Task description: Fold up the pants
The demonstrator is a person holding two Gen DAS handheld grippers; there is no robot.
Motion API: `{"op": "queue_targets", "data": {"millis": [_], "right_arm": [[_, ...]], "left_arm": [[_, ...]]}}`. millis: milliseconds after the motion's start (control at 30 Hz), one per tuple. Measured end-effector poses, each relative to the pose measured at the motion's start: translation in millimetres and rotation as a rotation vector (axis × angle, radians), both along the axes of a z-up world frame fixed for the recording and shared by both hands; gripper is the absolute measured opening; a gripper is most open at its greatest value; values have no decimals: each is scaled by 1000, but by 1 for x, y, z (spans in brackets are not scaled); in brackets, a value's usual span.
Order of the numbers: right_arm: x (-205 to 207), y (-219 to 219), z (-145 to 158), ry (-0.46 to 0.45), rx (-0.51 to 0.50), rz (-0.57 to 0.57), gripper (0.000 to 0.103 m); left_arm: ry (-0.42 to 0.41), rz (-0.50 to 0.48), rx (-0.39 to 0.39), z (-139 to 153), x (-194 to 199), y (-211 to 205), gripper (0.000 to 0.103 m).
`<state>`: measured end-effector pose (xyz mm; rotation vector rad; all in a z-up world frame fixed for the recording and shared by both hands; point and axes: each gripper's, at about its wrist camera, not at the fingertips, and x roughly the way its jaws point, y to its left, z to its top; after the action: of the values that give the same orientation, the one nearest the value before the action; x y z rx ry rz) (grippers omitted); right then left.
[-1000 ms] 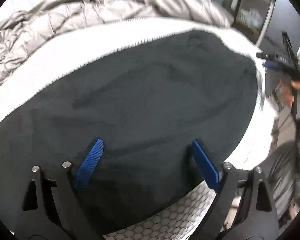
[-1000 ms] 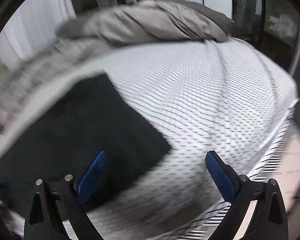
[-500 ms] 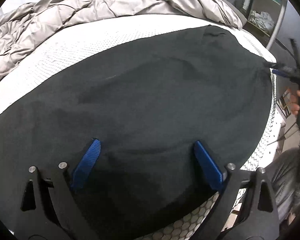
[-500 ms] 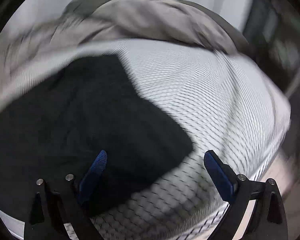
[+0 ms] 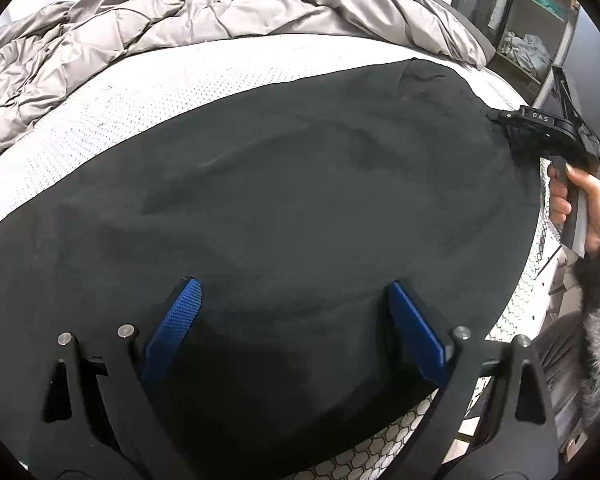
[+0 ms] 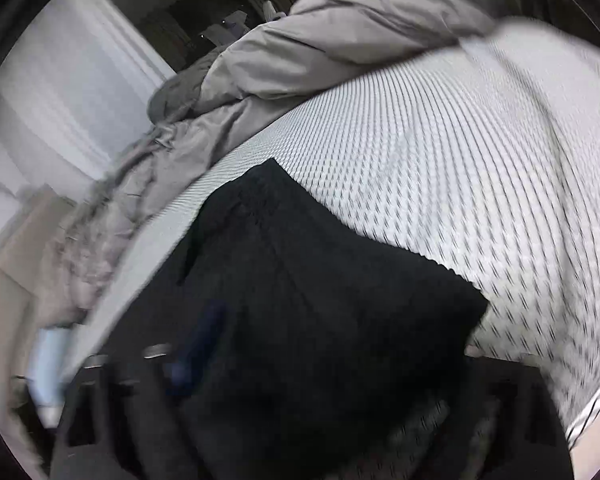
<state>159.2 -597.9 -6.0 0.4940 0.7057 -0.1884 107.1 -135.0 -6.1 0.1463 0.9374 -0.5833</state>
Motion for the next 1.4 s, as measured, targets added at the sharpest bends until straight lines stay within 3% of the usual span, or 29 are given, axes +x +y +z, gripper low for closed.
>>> {"op": "queue_targets", "data": {"millis": [67,133,200,333,433,467,500,567,633,733,833,933,1000,1100,1167,1300,1400], "right_arm": [[7,-2,8,-24,-28,-20,43],[-7,11,30,-118,-39,27,22],[-12,34,56,-204,-34,107,20],[5,126,84,-323,101,436,19],[26,223,70,-290,153,755,22],[28,248,59,-243,152,840,26],[33,285,42,-122,119,976,38],[29,317,21,15,43,1107,41],[6,324,14,25,-17,1170,41],[-8,296,28,-55,16,1123,50],[-17,247,38,-129,8,948,66],[0,213,29,-63,-116,728,67],[12,207,11,20,-213,657,67],[19,216,-12,103,-281,672,69],[15,219,-14,99,-329,682,72],[9,212,-6,68,-291,695,76],[6,207,1,41,-252,657,77]], "left_arm": [[3,27,-11,1,0,3,94],[0,53,-9,4,-1,11,94],[-9,75,-18,8,-1,23,94],[-18,161,-58,16,-2,68,94],[-16,226,-76,13,-4,103,94],[-11,253,-79,11,-5,115,94],[-1,292,-86,8,-6,131,93],[9,338,-116,5,-9,152,91],[19,357,-129,3,-10,163,89],[32,346,-167,3,-11,166,82],[73,267,-253,6,-10,149,81],[61,156,-273,14,-19,118,82],[38,81,-221,15,-27,96,82],[21,-3,43,-5,-34,60,82],[0,-25,61,-8,-39,59,83],[11,3,-71,4,-35,80,82],[117,52,-252,0,-15,94,82]]}}
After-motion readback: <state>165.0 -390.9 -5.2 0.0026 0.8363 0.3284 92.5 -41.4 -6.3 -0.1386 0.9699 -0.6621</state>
